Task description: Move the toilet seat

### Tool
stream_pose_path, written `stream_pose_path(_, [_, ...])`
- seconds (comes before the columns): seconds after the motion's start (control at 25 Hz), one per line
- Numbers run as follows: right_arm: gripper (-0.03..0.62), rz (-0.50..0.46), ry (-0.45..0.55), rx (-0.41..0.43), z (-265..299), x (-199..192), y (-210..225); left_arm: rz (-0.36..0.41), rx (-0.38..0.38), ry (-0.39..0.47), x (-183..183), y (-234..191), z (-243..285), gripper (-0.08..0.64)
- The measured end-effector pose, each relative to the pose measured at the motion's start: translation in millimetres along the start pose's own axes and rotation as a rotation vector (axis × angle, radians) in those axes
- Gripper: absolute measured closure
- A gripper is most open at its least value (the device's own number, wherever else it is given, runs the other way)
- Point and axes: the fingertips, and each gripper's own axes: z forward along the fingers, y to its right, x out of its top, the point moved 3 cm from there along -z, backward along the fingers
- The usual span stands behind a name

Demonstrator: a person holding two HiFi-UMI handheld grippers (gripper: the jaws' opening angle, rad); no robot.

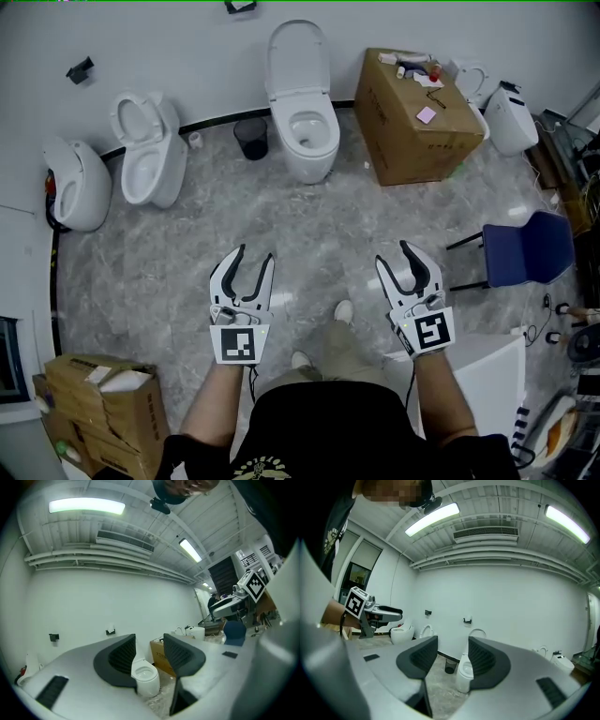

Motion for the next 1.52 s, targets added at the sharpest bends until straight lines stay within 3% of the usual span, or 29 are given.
stream_pose_path(0.4, [0.397,0.017,-0.001,0.080,59.0,-13.2,54.8,0.004,0.026,-0.015,-2.4,-2.5,71.2,0.362])
stream_pose_path(0.68, [0.397,0.005,0.013,0.127,97.1,-8.4,88.4,-0.060,0.009,0.013,0.7,1.7,121.6,0.362])
stream_pose_path(0.8, [0.397,0.003,0.025,0.143,108.3,-7.5,108.9,-0.047,-0.012,0.019,8.0,10.1,144.8,0.362])
stream_pose_path(1.08, [0.397,0.007,0.039,0.179,129.6,-13.0,168.3,0.005,0.017,0.024,14.6,30.0,200.3,0.367])
stream_pose_path(1.24, [0.399,0.005,0.046,0.215,139.7,-17.3,190.7,0.023,0.065,0.014,17.7,38.6,221.5,0.408])
stream_pose_path(1.52, [0.399,0.016,0.038,0.230,157.6,-25.5,215.8,0.045,0.074,-0.027,8.6,43.9,244.2,0.393])
